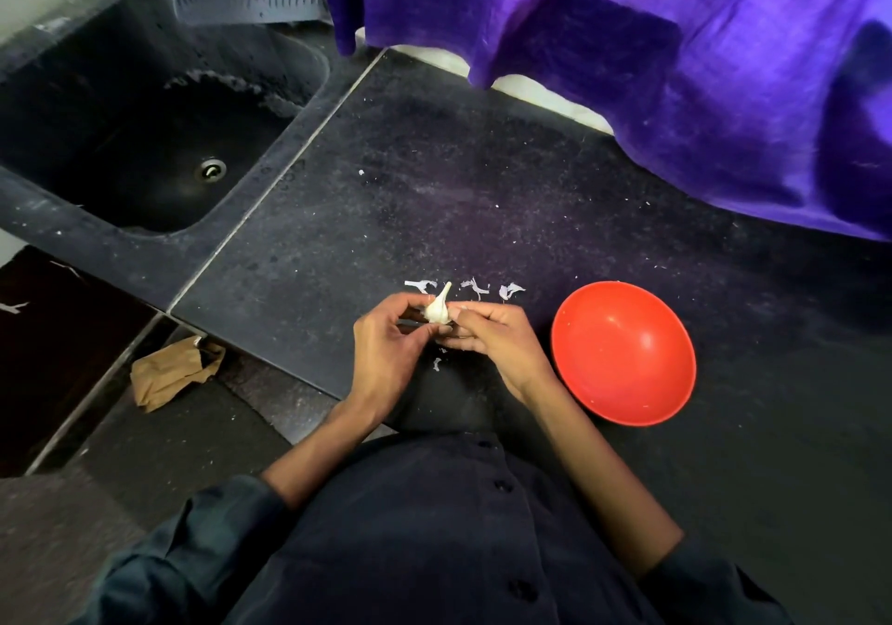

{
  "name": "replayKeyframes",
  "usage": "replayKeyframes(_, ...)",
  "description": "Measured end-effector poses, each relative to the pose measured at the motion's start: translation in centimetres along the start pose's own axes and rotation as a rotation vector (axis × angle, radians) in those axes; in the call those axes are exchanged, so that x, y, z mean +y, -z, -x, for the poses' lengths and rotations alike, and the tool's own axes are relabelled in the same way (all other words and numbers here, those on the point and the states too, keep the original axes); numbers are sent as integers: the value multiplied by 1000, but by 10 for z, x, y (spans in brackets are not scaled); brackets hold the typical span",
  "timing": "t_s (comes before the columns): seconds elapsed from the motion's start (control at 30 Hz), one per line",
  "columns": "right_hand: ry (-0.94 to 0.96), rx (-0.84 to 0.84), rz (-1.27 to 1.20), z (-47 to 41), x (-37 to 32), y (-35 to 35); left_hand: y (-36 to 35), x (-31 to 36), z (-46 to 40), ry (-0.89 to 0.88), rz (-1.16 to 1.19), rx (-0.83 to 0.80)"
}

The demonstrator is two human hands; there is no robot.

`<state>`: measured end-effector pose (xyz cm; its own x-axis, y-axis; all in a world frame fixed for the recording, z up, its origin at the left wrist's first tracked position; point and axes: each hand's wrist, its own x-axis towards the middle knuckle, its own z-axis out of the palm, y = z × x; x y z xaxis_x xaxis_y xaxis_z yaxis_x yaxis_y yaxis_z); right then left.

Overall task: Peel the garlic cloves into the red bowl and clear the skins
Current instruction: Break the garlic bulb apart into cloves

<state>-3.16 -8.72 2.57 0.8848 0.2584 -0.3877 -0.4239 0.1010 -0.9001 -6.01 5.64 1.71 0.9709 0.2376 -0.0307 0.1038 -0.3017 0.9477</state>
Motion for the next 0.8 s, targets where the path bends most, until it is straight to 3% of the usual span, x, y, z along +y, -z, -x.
replayKeyframes(0.8,-69,40,45,0,-3,-1,0,-1,0,-43,-66,-16)
